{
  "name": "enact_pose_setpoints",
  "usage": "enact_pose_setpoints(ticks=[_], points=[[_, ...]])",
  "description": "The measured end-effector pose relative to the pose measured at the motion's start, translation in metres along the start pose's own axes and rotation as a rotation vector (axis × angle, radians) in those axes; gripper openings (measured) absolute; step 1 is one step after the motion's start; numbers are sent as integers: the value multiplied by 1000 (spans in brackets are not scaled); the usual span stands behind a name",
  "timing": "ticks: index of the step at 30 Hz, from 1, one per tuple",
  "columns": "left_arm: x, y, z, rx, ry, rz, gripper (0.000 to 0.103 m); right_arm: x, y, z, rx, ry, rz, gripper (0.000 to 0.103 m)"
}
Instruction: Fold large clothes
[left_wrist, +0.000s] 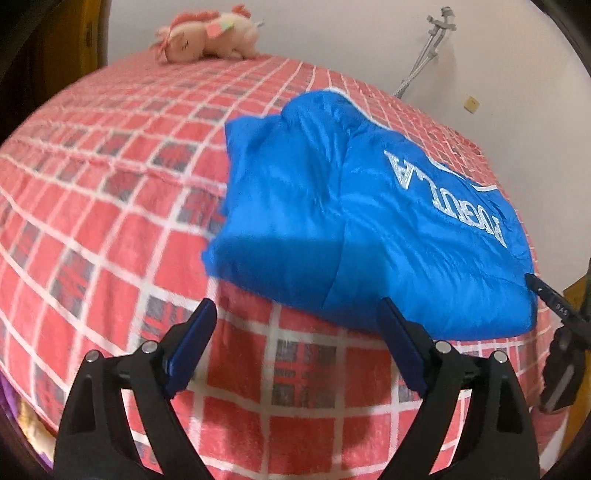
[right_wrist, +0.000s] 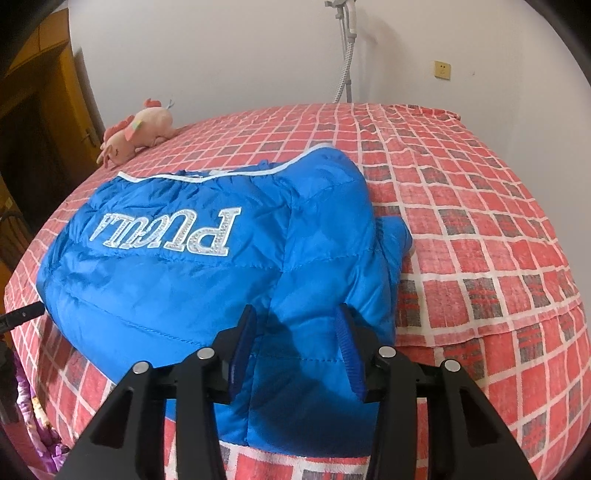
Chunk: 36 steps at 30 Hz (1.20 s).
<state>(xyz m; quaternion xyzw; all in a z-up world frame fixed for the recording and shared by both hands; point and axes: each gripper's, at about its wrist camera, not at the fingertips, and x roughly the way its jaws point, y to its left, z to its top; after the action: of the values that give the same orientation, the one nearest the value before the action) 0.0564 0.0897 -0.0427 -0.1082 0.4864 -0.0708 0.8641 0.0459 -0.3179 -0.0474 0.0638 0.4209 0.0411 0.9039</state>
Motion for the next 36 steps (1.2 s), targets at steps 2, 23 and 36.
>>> enact_pose_setpoints(ticks=[2,23,36], points=[[7,4,2,-23,14,-34,87,2,-1,0,-5,1,3,45],[50,41,54,-261,1,-273,89,11,-3,1,0,15,18,48],[73,34,93,-100,20,-196,81,19,-1,5,33,56,11,48]])
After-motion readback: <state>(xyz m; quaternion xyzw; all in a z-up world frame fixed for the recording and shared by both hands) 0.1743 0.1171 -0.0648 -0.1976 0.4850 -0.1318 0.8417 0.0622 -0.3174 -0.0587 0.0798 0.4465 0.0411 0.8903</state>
